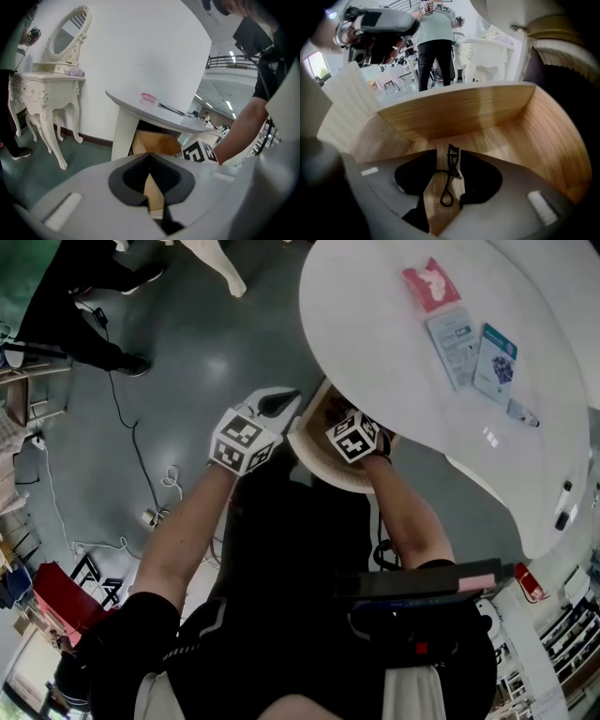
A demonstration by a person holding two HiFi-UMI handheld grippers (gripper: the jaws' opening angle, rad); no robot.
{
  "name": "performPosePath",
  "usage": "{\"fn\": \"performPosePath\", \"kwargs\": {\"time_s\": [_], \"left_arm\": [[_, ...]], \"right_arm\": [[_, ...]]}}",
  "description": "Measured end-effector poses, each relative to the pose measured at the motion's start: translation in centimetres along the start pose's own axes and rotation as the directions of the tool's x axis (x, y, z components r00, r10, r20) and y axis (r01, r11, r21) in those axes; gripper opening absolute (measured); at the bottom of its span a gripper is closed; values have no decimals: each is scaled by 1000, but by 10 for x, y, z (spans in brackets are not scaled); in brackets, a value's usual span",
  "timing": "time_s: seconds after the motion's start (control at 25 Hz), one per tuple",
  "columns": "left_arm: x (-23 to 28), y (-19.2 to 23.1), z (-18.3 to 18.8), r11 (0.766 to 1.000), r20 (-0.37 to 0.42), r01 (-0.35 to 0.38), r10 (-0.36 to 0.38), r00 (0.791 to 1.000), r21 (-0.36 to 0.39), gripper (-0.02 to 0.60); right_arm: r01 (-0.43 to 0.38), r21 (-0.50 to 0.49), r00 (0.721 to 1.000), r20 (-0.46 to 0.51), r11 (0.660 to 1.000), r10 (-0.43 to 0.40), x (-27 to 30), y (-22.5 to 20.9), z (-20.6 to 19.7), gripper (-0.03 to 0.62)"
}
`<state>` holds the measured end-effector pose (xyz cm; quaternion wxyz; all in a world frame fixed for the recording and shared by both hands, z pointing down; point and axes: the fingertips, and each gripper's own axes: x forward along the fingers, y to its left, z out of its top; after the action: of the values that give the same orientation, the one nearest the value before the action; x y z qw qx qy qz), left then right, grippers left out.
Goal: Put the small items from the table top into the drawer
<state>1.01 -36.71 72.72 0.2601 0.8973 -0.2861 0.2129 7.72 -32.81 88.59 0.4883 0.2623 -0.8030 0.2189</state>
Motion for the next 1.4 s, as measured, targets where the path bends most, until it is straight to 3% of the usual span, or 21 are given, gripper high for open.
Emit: {"fn": "performPosePath", "kwargs": {"time_s": [0.4, 0.6, 0.84, 1.08, 1.4], "left_arm": [[-36, -20, 15, 999, 9, -43, 43, 999, -4, 2], [-58, -30, 25, 998, 26, -69, 70, 997, -2, 2], [-80, -52, 44, 995, 78, -102, 103, 992, -17, 2], [-103, -89, 73, 994, 160, -103, 106, 981, -29, 2], [-128, -128, 115, 991, 256, -136, 133, 958, -7, 0]], "right_arm": [[-75, -69, 997, 22, 995, 77, -45, 31, 7, 102], [-20, -141, 993, 115, 990, 36, -74, 34, 23, 40], [-25, -178, 976, 208, 984, 62, -118, 47, 42, 4], [-12, -189, 953, 296, 982, 69, -173, 61, 55, 3], [40, -126, 894, 448, 991, 21, -248, 55, 76, 3]]}}
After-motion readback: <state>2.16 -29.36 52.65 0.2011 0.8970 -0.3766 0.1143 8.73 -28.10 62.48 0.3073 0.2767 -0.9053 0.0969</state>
